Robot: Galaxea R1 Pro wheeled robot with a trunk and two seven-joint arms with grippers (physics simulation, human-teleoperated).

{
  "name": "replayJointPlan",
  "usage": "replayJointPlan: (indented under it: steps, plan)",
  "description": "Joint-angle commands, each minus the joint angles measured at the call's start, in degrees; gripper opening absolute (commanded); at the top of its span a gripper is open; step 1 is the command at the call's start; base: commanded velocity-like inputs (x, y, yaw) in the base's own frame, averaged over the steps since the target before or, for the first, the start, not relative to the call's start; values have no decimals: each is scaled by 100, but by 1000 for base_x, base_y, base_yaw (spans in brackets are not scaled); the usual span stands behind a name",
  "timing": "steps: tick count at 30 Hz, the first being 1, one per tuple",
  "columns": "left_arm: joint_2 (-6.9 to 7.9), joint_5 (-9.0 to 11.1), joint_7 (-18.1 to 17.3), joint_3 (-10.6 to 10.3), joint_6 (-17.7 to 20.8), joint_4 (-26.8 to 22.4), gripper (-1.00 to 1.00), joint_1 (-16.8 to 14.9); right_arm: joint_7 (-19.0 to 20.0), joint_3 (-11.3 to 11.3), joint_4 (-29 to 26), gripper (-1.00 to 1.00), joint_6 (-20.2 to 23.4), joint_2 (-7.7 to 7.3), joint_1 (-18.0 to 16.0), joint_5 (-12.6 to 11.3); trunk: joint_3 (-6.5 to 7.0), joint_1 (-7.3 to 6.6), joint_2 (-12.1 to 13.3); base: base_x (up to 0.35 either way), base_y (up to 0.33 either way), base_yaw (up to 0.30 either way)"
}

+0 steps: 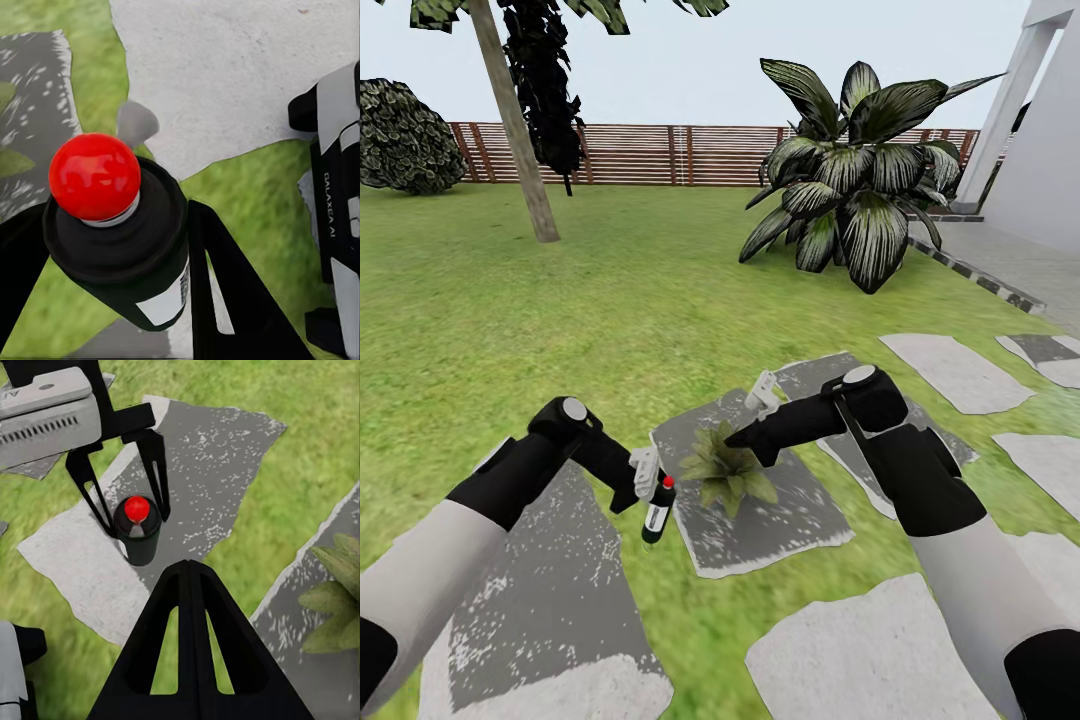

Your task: Pick up the pesticide atomizer in the garden and spray insectifuge to fully cover both potted plants in the garden.

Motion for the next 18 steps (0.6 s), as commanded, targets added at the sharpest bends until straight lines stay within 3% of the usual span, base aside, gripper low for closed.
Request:
replayJointPlan:
  steps: [1,18]
  plan:
    - [3,-25,-27,-60,62,-3,-100,-14,56,3,-6,-100,36,-1,-6,60,-5,-1,-2,0,0,0]
    - [-53,-51,-27,-120,207,238,-100,-226,53,3,-5,-100,36,8,-6,61,-5,-1,-2,0,0,0]
